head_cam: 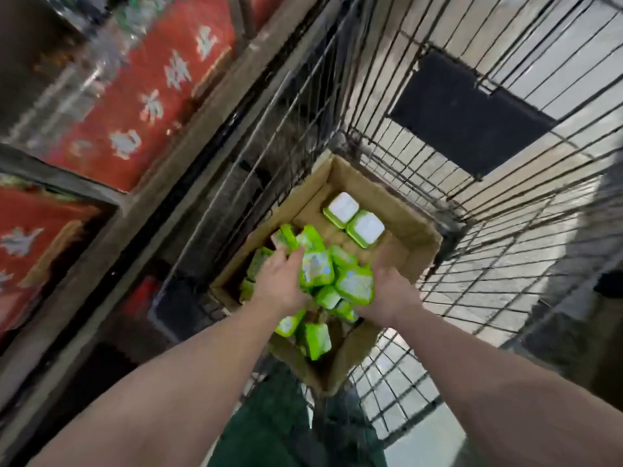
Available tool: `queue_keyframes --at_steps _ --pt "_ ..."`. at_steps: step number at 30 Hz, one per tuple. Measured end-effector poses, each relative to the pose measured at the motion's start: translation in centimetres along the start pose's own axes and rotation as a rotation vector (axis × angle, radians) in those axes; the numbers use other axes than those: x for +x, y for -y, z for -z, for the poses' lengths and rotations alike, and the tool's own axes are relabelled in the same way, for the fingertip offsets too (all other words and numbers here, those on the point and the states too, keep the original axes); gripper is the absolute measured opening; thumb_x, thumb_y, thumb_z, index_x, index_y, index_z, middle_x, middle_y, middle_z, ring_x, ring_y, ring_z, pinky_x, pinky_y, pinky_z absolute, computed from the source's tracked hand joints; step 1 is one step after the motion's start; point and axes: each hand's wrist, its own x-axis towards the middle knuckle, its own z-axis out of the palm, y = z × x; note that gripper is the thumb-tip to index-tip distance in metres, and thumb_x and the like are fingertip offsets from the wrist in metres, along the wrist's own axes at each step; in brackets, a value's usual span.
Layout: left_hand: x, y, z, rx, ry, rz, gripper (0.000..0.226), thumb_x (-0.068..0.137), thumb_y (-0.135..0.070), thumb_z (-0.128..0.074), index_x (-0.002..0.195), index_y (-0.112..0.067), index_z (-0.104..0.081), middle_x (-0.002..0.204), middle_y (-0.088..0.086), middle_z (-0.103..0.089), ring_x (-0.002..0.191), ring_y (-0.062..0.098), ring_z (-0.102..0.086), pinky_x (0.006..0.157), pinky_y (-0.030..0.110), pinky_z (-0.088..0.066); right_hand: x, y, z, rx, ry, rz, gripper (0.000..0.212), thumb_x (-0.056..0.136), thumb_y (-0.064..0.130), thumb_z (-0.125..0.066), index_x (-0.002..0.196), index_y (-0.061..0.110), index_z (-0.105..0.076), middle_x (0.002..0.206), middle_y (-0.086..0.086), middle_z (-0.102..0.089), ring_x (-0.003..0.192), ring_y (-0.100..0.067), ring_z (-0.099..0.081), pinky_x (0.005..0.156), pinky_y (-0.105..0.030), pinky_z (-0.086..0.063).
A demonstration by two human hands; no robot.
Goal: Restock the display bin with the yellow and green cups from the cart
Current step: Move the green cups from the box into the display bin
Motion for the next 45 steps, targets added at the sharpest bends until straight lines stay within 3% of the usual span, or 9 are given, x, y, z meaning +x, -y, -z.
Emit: queue_keyframes --at_steps 9,18,21,23,26,31,37,39,45 --pt "4.8 1.1 -4.4 -0.018 0.009 -0.027 0.099 0.068 -0.036 -0.081 0.146 -0.016 -0.024 0.145 0.011 -0.029 0.130 0.034 -0.039 0.106 0.043 -0.037 3.1 0.3 -2.8 0.009 0.012 -0.046 0.085 0.067 0.048 -0.079 0.132 0.016 -0.035 0.129 -0.011 -0.041 0.121 -0.033 -0.049 0.096 -0.044 -0.042" --pt "-0.2 2.8 1.3 -0.030 0.170 -0.217 0.102 0.061 -0.042 -0.081 0.144 -0.021 -0.026 0.144 0.006 -0.032 0.135 0.028 -0.033 0.108 0.037 -0.036 -2.7 1.6 1.3 0.200 0.070 0.123 0.100 0.065 0.025 -0.084 0.145 0.036 -0.024 0.132 -0.012 -0.036 0.116 -0.035 -0.053 0.097 -0.038 -0.045" --pt "-3.4 3.2 4.2 -0.121 0.157 -0.251 0.090 0.058 -0.032 -0.082 0.136 -0.013 -0.040 0.130 0.008 -0.050 0.121 0.026 -0.049 0.094 0.028 -0.040 -5.7 2.7 2.7 0.189 0.036 0.197 0.103 0.064 0.025 -0.085 0.145 0.035 -0.023 0.131 -0.012 -0.042 0.120 -0.030 -0.050 0.098 -0.033 -0.042" --pt "-5.7 3.7 6.1 -0.155 0.107 -0.278 0.081 0.052 -0.033 -0.079 0.124 -0.011 -0.049 0.113 0.006 -0.057 0.107 0.025 -0.057 0.087 0.030 -0.045 -7.8 3.6 3.3 0.200 -0.002 0.238 0.107 0.060 0.029 -0.087 0.146 0.034 -0.023 0.134 -0.012 -0.044 0.121 -0.030 -0.049 0.100 -0.035 -0.043" --pt "-9.0 5.0 7.8 -0.206 0.016 -0.304 0.092 0.044 -0.043 -0.075 0.127 -0.014 -0.045 0.116 0.005 -0.057 0.107 0.023 -0.058 0.091 0.033 -0.048 -11.0 5.1 4.5 0.213 -0.074 0.336 0.110 0.058 0.032 -0.088 0.147 0.030 -0.024 0.143 -0.007 -0.041 0.127 -0.026 -0.046 0.103 -0.031 -0.040" --pt "-17.8 7.4 10.7 -0.324 -0.176 -0.270 0.061 0.048 -0.046 -0.078 0.095 -0.014 -0.054 0.080 -0.003 -0.060 0.069 0.010 -0.053 0.064 0.032 -0.048 -17.4 8.3 5.7 0.216 -0.174 0.514 0.105 0.062 0.033 -0.089 0.145 0.019 -0.027 0.139 -0.001 -0.045 0.129 -0.019 -0.044 0.097 -0.023 -0.036" --pt "-31.0 14.1 8.9 -0.520 -0.458 -0.108 0.079 0.063 -0.019 -0.087 0.128 -0.018 -0.042 0.104 -0.002 -0.055 0.092 0.013 -0.051 0.073 0.016 -0.037 -25.8 14.3 2.5 0.201 -0.236 0.776 0.094 0.065 0.029 -0.087 0.140 0.014 -0.033 0.122 0.000 -0.053 0.116 -0.015 -0.052 0.087 -0.017 -0.035" --pt "-35.5 16.4 8.2 -0.540 -0.528 -0.041 0.084 0.062 -0.026 -0.087 0.130 -0.018 -0.040 0.108 -0.001 -0.055 0.096 0.015 -0.054 0.081 0.023 -0.043 -28.6 16.9 0.8 0.217 -0.231 0.840 0.091 0.064 0.027 -0.088 0.137 0.014 -0.036 0.116 0.002 -0.056 0.107 -0.013 -0.055 0.087 -0.018 -0.039" --pt "-47.5 24.1 5.7 -0.672 -0.706 0.101 0.076 0.063 -0.022 -0.086 0.123 -0.021 -0.039 0.100 -0.004 -0.053 0.083 0.000 -0.057 0.066 0.014 -0.044 -36.4 25.8 -3.4 0.122 -0.177 1.091 0.091 0.061 0.021 -0.090 0.135 0.015 -0.037 0.108 0.009 -0.053 0.102 -0.009 -0.054 0.073 -0.006 -0.034"
